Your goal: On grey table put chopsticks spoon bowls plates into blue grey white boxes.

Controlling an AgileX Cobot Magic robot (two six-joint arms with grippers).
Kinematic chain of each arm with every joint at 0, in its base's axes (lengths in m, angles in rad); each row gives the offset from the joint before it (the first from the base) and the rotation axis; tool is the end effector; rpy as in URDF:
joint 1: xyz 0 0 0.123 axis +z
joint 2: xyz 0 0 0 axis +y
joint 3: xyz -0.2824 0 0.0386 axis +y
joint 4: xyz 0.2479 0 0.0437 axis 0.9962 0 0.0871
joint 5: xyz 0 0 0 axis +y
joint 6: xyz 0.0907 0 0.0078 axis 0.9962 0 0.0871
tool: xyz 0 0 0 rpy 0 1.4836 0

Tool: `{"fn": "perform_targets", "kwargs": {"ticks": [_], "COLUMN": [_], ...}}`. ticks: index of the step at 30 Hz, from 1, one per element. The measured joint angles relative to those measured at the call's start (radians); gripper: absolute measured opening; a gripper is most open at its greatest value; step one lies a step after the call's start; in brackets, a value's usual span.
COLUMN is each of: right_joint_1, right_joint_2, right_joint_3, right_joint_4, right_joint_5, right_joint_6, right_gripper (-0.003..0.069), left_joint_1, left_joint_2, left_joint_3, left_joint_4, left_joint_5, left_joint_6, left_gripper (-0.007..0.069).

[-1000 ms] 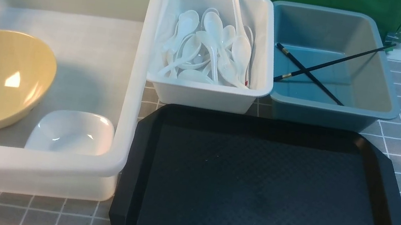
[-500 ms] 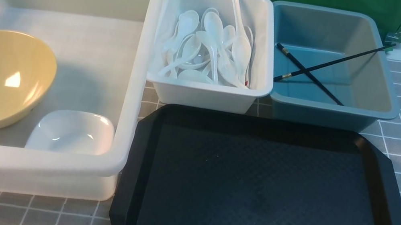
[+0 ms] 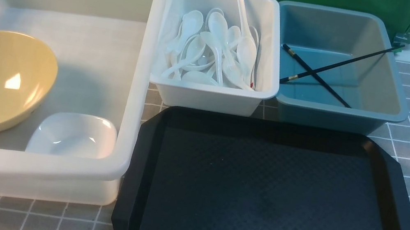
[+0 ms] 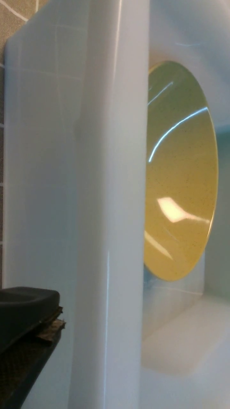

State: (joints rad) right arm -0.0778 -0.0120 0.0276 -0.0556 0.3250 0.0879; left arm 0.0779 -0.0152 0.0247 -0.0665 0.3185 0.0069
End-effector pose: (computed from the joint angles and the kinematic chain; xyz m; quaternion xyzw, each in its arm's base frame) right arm 0.0535 -0.0058 0.1751 0.0501 0.7890 -0.0201 0.6120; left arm 0.0537 0.0023 0.1769 -0.0463 0.7853 -0.0015 0.6173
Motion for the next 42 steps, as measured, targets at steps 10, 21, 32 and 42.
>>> {"fn": "perform_targets", "kwargs": {"ticks": [10,21,32,42], "right_joint_1": [0.000,0.000,0.000,0.000], "right_joint_2": [0.000,0.000,0.000,0.000], "right_joint_3": [0.000,0.000,0.000,0.000], "right_joint_4": [0.006,0.008,0.009,0.009], "right_joint_5": [0.000,0.000,0.000,0.000], "right_joint_6": [0.000,0.000,0.000,0.000], "right_gripper": [0.0144,0.0150,0.0152,0.0162], "left_joint_1": [-0.001,-0.001,-0.001,-0.001], "left_joint_2": [0.000,0.000,0.000,0.000], "left_joint_3": [0.000,0.000,0.000,0.000], "left_joint_4": [0.000,0.000,0.000,0.000], "left_joint_5": [0.000,0.000,0.000,0.000], "left_joint_6": [0.000,0.000,0.000,0.000], "left_gripper": [-0.0007,-0.0007,-0.0007,-0.0007]}}
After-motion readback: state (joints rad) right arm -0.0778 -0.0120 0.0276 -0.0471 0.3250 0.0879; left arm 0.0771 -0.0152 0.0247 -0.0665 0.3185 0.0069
